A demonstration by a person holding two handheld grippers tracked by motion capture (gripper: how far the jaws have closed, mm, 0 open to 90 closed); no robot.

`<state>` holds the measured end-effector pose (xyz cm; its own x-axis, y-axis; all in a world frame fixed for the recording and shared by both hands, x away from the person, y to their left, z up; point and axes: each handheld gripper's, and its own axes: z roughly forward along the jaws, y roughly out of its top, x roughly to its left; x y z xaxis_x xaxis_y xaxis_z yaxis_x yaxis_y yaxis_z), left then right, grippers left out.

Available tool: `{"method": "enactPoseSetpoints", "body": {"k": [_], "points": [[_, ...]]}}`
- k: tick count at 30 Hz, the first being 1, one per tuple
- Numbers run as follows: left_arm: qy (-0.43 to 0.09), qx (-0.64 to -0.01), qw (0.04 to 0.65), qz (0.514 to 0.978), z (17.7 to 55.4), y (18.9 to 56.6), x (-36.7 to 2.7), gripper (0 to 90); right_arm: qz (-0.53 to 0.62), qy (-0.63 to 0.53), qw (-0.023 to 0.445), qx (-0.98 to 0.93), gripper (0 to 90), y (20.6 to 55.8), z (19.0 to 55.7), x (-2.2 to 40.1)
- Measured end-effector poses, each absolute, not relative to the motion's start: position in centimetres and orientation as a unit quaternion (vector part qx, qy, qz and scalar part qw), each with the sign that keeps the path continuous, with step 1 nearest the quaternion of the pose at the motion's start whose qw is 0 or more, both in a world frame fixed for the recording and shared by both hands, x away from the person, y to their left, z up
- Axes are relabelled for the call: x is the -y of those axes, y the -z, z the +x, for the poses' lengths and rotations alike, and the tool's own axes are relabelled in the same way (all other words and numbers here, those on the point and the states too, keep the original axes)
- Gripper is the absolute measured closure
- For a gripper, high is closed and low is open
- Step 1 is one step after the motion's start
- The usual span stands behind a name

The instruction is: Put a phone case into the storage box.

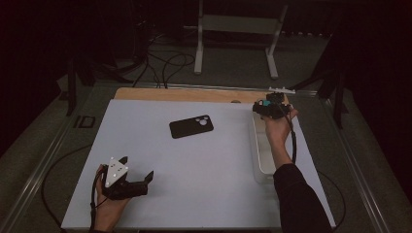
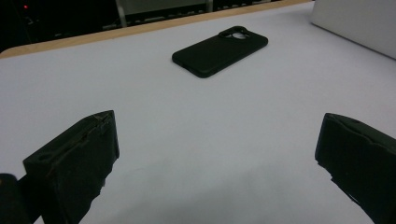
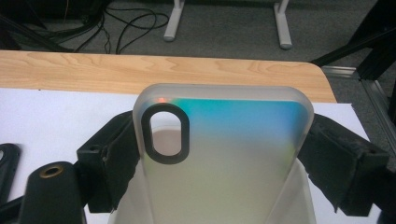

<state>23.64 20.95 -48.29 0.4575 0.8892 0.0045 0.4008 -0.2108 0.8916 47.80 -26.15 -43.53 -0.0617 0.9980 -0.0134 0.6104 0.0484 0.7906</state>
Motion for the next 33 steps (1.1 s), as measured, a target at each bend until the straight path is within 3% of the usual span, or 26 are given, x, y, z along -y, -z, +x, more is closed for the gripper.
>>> {"method": "enactPoseSetpoints", "body": {"k": [22, 33], "points": [[-0.273, -0.444, 0.445, 0.728, 23.6, 48.3, -20.9, 0.0, 0.610, -0.332, 0.304, -0.653, 11.0, 42.9, 47.5, 26.8], [-0.275, -0.444, 0.444, 0.728, 23.6, 48.3, -20.9, 0.0, 0.567, -0.369, 0.299, -0.673, 11.2, 41.4, 44.3, 26.3]]}}
